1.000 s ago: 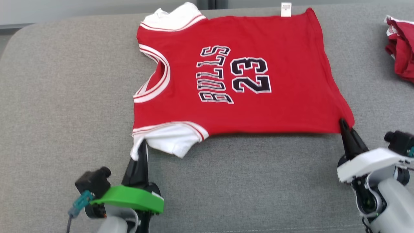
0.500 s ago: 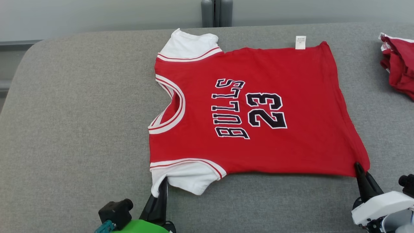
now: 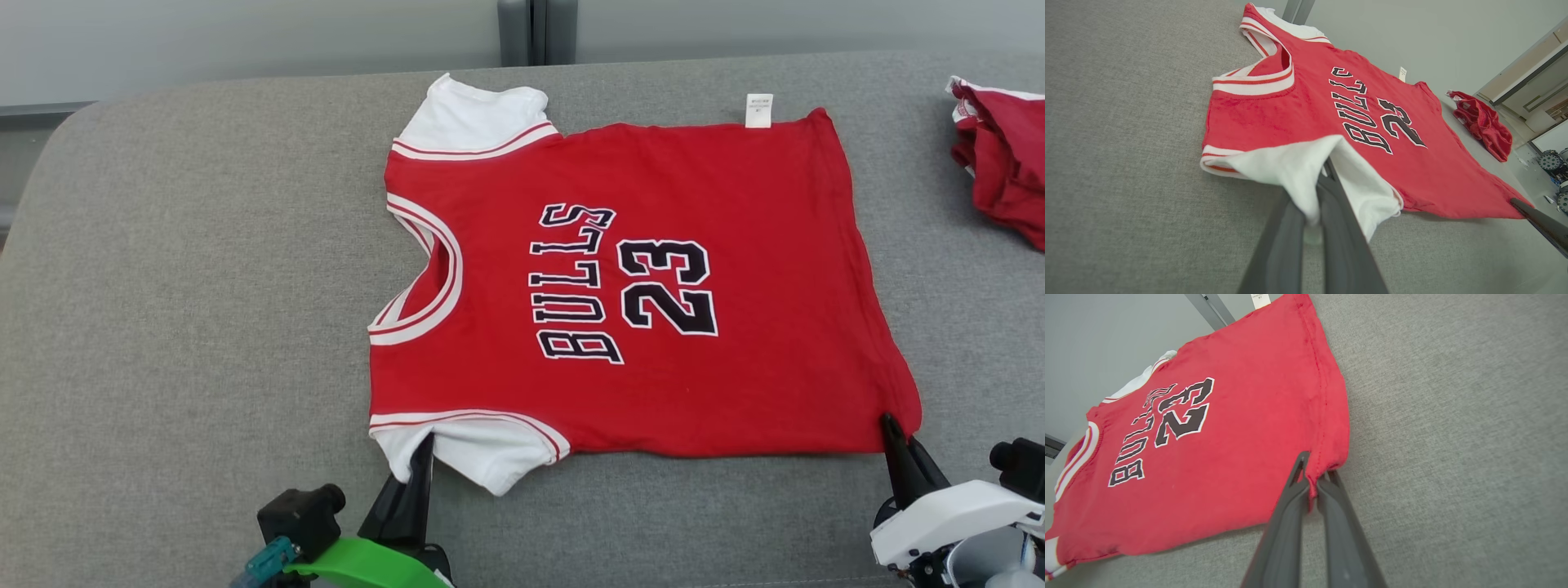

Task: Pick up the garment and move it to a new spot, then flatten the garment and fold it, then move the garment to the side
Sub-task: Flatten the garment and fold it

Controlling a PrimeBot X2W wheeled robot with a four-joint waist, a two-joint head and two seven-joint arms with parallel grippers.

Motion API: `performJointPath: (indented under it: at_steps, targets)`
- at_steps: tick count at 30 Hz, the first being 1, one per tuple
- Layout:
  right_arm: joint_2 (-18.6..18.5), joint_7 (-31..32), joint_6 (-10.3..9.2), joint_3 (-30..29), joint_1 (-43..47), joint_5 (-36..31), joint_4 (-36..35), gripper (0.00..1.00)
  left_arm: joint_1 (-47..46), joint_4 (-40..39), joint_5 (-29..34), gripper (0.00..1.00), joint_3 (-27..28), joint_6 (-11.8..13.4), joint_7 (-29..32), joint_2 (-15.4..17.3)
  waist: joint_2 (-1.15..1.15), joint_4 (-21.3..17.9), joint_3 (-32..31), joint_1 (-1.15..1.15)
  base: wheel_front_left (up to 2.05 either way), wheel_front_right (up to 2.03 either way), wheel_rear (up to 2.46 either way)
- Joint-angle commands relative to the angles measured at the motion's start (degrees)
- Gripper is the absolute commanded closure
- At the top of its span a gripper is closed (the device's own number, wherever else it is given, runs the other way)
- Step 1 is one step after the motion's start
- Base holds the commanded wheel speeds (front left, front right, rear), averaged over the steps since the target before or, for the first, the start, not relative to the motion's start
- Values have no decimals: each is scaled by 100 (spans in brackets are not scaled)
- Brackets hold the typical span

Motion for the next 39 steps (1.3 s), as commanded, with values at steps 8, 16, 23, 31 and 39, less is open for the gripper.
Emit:
performJointPath:
  at_steps: [8,16,23,31,39]
  targets:
    - [20,336,-10,-112,-263,-14,-159,100,-614,252,131,100,-6,-160,-3,150,0,-31,-23,0,0,0,0]
    - [11,753,-9,-166,-818,130,-27,100,-1511,664,221,100,-74,-305,177,295,0,-64,172,0,0,0,0]
    - [24,986,-8,-168,-1602,262,225,100,-2503,1228,241,100,-118,-446,354,480,0,-165,496,0,0,0,0]
    - [-21,984,-8,-71,-2317,262,641,100,-3374,2126,189,100,-312,-516,216,380,0,-233,681,0,0,0,0]
    - [-231,467,-8,147,-2426,88,935,0,-3716,2906,115,0,-403,-537,-229,221,0,-231,636,0,0,0,0]
